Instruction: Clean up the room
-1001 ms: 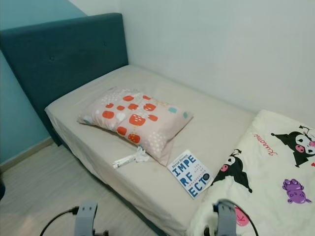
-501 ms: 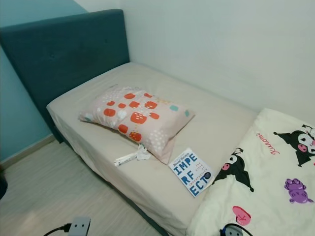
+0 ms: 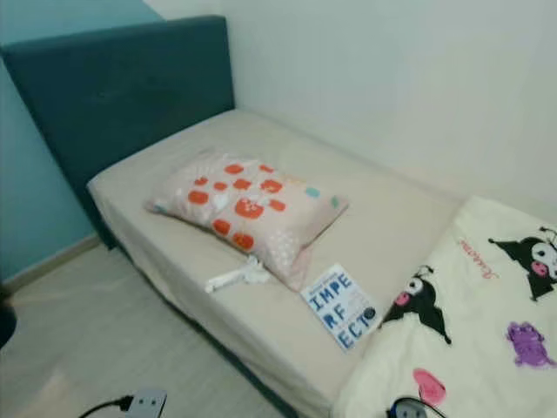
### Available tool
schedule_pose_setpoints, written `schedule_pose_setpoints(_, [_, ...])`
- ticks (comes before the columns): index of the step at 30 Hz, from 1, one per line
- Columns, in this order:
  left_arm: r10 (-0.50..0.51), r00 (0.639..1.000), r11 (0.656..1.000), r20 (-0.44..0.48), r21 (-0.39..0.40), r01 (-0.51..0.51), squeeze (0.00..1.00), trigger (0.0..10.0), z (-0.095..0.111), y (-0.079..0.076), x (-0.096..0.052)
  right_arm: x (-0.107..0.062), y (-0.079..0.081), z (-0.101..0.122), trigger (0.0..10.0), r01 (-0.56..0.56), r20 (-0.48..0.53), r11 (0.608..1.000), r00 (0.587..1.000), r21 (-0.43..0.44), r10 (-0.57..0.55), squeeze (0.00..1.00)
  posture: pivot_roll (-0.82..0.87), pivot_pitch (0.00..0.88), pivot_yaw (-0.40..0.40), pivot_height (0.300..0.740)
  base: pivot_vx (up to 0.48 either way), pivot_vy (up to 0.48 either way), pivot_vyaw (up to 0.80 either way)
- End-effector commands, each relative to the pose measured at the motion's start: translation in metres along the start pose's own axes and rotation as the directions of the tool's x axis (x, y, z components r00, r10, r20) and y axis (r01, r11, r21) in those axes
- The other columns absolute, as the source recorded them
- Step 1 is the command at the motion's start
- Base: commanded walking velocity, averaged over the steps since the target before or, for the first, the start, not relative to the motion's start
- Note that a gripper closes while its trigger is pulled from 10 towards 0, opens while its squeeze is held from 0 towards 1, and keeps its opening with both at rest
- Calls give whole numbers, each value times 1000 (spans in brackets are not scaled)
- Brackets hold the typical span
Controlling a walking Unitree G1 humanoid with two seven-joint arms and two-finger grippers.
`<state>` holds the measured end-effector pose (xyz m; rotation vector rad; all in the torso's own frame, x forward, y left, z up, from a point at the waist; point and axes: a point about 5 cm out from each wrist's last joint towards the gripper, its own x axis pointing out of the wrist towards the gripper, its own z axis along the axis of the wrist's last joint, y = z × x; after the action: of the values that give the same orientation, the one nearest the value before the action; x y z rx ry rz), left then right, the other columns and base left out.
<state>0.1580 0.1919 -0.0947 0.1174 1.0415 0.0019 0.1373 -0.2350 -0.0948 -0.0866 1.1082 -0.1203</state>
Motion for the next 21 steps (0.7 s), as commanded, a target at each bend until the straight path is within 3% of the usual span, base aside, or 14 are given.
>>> schedule_pose_setpoints(1, [3, 1000, 1000, -21, 7, -3, 0, 10000, -7, 2, -1, 0, 3, 1, 10000, -8, -7, 1000, 1000, -15, 8, 0, -78, 28, -58, 740, 0, 0, 800])
schedule_pose_setpoints(13, [4, 1000, 1000, -29, 20, -3, 0, 10000, -11, 4, -2, 4, 36, 17, 10000, -66, 6, 996, 998, -62, 66, 0, -76, 35, -56, 740, 0, 0, 800])
schedule_pose_setpoints(21, [-4, 1000, 1000, -18, 23, 5, 0, 10000, -7, 1, -1, 4, 33, 17, 10000, -70, 5, 995, 998, -65, 70, 0, -76, 35, -54, 740, 0, 0, 800])
